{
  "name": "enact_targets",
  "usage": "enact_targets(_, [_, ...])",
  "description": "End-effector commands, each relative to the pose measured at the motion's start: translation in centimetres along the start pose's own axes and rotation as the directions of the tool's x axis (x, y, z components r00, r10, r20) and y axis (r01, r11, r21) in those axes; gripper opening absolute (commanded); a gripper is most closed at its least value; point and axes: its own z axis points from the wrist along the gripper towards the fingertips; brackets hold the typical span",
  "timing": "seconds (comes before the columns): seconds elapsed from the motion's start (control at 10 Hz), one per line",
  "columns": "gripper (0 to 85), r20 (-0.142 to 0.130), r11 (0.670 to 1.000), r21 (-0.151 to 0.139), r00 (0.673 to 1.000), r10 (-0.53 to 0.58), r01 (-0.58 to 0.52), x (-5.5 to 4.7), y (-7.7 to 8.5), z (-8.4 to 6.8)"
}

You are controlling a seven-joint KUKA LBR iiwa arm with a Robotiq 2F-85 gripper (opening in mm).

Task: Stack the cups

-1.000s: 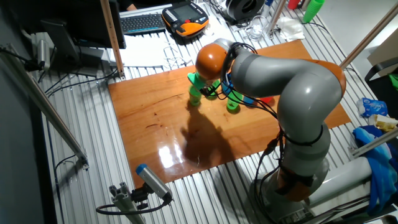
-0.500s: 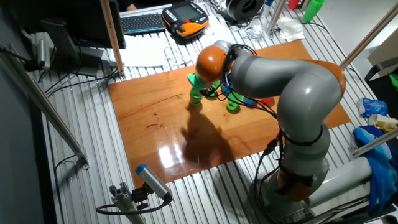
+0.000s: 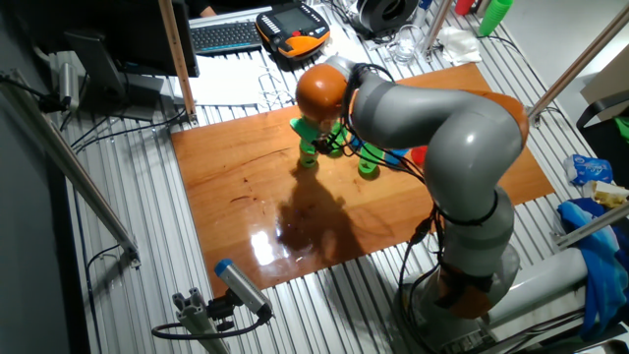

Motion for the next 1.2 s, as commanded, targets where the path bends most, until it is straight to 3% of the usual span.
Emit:
enact_targets(0.0, [34.0,-0.004,1.000,-0.003,1.000,-0.008,0.008,0.0,-0.3,0.2])
enact_targets(0.3, [34.0,-0.010,0.999,-0.030,1.000,-0.022,0.021,-0.6,-1.2,1.2])
enact_targets(0.5, [34.0,0.007,0.999,-0.049,1.000,-0.024,0.024,-0.6,-1.6,2.0])
enact_targets(0.8, [34.0,0.040,0.998,-0.047,0.999,-0.028,0.030,-0.5,-1.6,2.8])
enact_targets(0.9, [17.0,0.043,0.998,-0.044,0.998,-0.035,0.037,-0.5,-1.6,3.1])
enact_targets(1.0, [17.0,0.030,0.998,-0.042,0.998,-0.049,0.050,-0.5,-1.6,3.3])
enact_targets(1.1, [0.0,0.003,0.996,-0.038,0.997,-0.079,0.079,-0.5,-1.7,3.5])
